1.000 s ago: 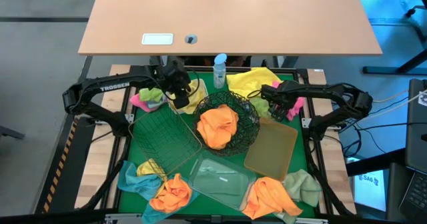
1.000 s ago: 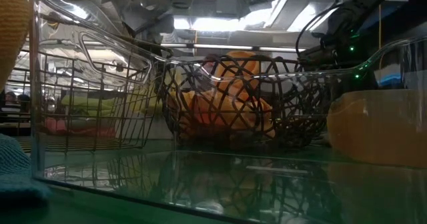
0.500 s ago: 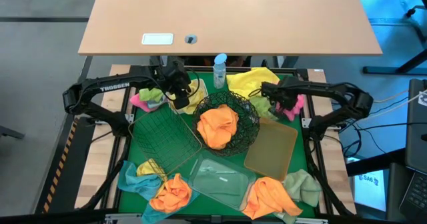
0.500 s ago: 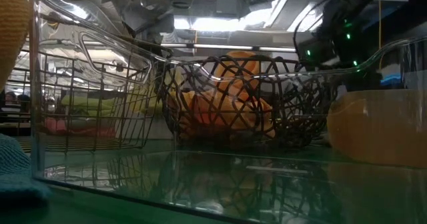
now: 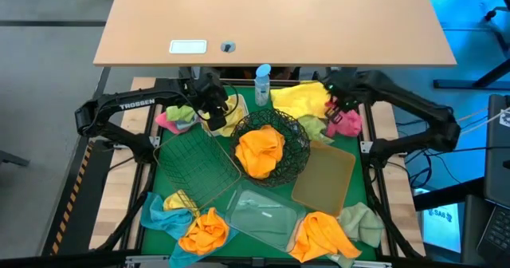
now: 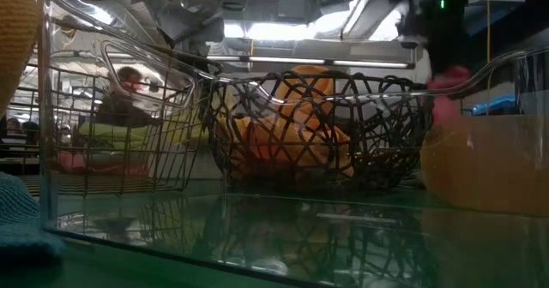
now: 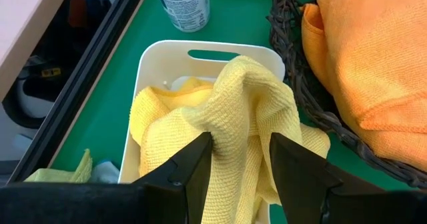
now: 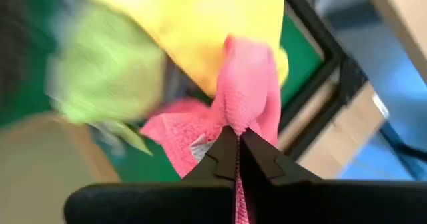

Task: Sort microfiber towel by color & place in baskets
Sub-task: Put the right pink towel into the orange bin

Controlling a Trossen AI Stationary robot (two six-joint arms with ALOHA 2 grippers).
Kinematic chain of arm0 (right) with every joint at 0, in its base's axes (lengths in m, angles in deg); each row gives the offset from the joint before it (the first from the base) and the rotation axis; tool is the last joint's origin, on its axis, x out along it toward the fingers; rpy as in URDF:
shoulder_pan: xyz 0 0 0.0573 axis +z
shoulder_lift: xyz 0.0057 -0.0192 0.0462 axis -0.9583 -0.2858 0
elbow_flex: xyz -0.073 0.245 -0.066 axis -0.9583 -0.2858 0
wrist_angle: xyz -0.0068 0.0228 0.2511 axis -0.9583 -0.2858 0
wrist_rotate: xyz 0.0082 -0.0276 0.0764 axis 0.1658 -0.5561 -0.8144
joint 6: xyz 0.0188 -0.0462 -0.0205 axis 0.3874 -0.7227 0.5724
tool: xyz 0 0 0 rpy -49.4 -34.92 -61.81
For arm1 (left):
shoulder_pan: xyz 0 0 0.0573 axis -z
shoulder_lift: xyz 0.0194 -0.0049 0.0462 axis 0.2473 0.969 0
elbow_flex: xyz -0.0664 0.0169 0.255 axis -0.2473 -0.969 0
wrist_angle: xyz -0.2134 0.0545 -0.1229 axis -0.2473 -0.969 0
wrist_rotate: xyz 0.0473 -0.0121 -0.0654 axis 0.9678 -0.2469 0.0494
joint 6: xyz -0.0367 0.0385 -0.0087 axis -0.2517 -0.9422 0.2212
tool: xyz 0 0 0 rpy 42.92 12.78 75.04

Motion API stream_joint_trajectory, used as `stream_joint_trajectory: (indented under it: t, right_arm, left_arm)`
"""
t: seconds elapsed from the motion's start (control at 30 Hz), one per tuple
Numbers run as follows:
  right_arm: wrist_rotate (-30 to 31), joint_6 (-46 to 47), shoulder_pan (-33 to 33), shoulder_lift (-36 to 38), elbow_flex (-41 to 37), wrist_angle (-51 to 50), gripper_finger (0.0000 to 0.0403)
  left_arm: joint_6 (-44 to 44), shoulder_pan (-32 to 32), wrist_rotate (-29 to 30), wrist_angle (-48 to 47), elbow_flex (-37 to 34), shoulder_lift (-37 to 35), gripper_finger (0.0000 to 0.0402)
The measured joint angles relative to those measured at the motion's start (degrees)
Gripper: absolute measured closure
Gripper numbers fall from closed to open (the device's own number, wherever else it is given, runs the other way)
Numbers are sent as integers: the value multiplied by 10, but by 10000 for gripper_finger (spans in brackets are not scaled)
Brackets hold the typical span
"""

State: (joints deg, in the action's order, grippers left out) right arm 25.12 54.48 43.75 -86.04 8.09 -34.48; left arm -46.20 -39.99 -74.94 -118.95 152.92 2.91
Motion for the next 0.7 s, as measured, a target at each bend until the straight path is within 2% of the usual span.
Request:
stream_joint_trajectory:
  t: [0.27,0.47,0.53,0.7]
  right_arm:
    - [-81,29,0,42,158,0,401]
    - [-180,49,3,69,231,1,402]
    - [-203,63,20,78,238,2,402]
    - [-207,120,110,97,238,4,402]
  left_arm:
    - [0,0,0,0,0,0,256]
    - [0,0,0,0,0,0,256]
    - [0,0,0,0,0,0,256]
    - [0,0,0,0,0,0,256]
